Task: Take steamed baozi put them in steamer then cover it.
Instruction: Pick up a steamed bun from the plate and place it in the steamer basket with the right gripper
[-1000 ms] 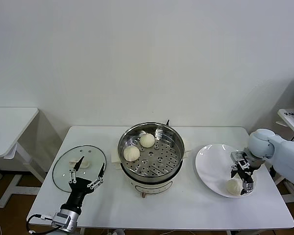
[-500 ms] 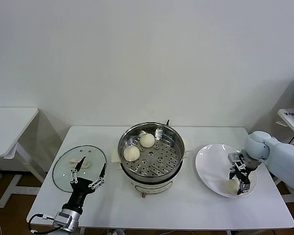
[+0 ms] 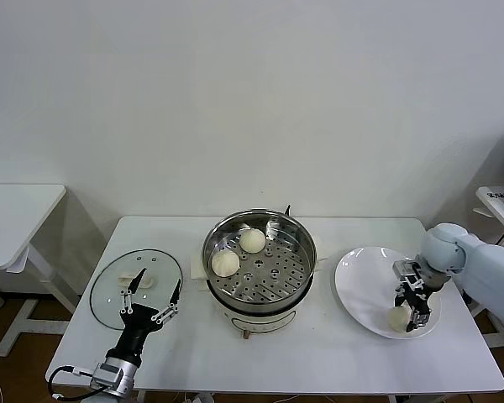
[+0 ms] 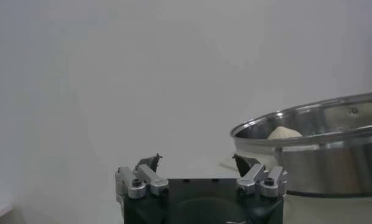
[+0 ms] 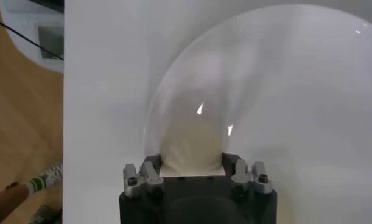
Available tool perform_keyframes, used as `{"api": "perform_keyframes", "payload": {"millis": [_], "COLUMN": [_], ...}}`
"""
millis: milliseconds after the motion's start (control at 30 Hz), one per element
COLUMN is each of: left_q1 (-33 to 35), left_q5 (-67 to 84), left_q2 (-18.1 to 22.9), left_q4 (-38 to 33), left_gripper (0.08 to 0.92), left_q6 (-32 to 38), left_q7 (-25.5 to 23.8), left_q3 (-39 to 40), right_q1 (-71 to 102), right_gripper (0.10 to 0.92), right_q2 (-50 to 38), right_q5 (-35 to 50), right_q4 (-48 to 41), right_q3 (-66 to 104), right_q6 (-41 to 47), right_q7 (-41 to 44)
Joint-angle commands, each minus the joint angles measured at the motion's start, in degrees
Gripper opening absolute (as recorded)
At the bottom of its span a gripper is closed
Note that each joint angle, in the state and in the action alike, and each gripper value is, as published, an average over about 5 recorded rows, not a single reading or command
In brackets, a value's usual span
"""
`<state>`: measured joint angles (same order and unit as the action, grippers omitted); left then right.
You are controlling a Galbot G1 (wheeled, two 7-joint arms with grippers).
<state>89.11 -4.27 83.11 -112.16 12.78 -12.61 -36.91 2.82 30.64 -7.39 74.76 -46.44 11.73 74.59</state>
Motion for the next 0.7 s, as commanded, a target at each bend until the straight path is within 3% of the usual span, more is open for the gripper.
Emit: {"api": "perform_keyframes", "payload": {"millis": [33, 400, 700], "left_q1": [0.2, 0.6, 0.6], "left_q5": [-0.2, -1.0, -1.0], "left_q2": [-0.1, -0.2, -0.3], "left_q4": [-0.5, -1.5, -1.8], "left_gripper": [0.823, 0.823, 0.823], "left_q6": [-0.2, -0.3, -0.6], "left_q7": [0.1, 0.6, 0.6], "left_q3": [0.4, 1.3, 0.1], "right_q1": [-11.9, -39.1, -47.8], "right_gripper": [0.67, 0.67, 0.67], "right_q2": [-3.4, 0.6, 13.1], "right_q5": [6.6, 14.8, 12.8], "right_q4": [3.1, 6.8, 8.5], "right_q3": [-4.3, -13.4, -19.1], "right_q6": [0.0, -7.7, -25.9], "right_q7": [1.0, 1.9, -1.2]}}
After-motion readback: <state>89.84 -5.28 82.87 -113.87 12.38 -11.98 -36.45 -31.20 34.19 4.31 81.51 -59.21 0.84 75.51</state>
